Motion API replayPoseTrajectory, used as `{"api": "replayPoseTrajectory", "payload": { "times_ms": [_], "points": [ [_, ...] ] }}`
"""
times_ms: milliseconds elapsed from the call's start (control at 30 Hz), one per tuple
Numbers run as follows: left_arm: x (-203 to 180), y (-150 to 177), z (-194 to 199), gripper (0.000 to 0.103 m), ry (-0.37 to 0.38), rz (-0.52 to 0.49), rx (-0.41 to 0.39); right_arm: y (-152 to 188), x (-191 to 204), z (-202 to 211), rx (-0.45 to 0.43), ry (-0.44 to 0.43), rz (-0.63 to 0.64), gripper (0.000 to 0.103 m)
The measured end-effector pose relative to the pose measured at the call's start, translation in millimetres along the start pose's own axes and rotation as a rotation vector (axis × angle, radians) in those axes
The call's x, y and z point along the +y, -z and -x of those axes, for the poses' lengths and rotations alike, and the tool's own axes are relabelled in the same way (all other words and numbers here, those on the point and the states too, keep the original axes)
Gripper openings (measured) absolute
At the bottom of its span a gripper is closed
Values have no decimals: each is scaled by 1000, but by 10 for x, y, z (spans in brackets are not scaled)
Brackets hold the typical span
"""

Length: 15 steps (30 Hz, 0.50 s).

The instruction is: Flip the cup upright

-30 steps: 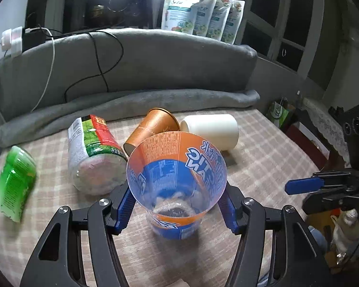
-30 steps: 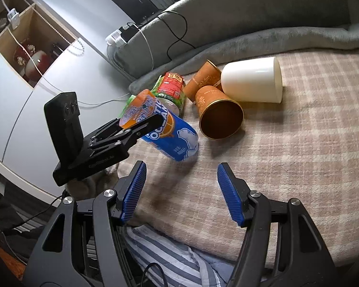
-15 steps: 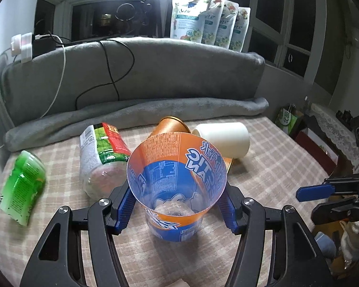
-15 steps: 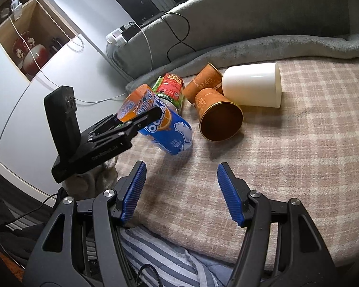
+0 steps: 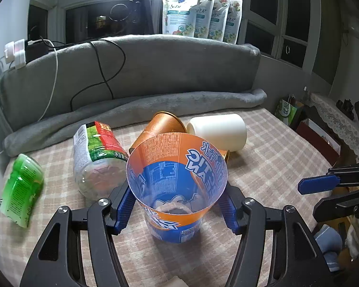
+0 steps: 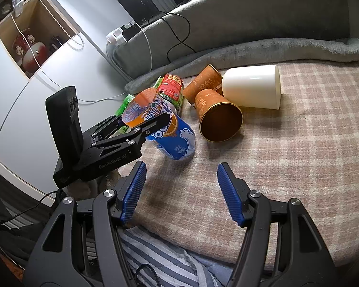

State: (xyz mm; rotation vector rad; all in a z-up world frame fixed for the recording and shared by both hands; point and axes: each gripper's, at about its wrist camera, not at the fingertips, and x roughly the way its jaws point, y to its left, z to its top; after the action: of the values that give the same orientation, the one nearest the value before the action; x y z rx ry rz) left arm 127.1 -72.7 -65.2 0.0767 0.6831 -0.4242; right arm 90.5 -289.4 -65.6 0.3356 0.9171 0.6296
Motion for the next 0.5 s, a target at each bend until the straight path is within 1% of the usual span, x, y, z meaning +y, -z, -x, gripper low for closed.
{"api": "replayPoseTrajectory", "payload": {
  "times_ms": [67, 167, 233, 267, 300, 333, 500],
  "points": [
    [-5, 6, 10, 63, 4, 0, 3, -4, 2, 2, -2, 2, 1, 65],
    [-15, 18, 22, 70, 12, -1, 8, -5, 19, 8, -6, 7, 4, 65],
    [-18, 27, 32, 71, 13, -1, 13, 1, 39, 14, -11, 14, 9, 65],
    [-17, 29, 34, 74, 16, 0, 16, -2, 41, 15, -14, 18, 11, 65],
    [-16, 35, 43, 79, 18, 2, 18, -5, 45, 18, -18, 24, 14, 65],
    [-13, 40, 63, 80, 19, 5, 14, -7, 48, 24, -24, 29, 15, 65],
    [44, 55, 119, 81, 17, 21, 9, -19, 47, 30, -33, 36, 15, 65]
  ]
}}
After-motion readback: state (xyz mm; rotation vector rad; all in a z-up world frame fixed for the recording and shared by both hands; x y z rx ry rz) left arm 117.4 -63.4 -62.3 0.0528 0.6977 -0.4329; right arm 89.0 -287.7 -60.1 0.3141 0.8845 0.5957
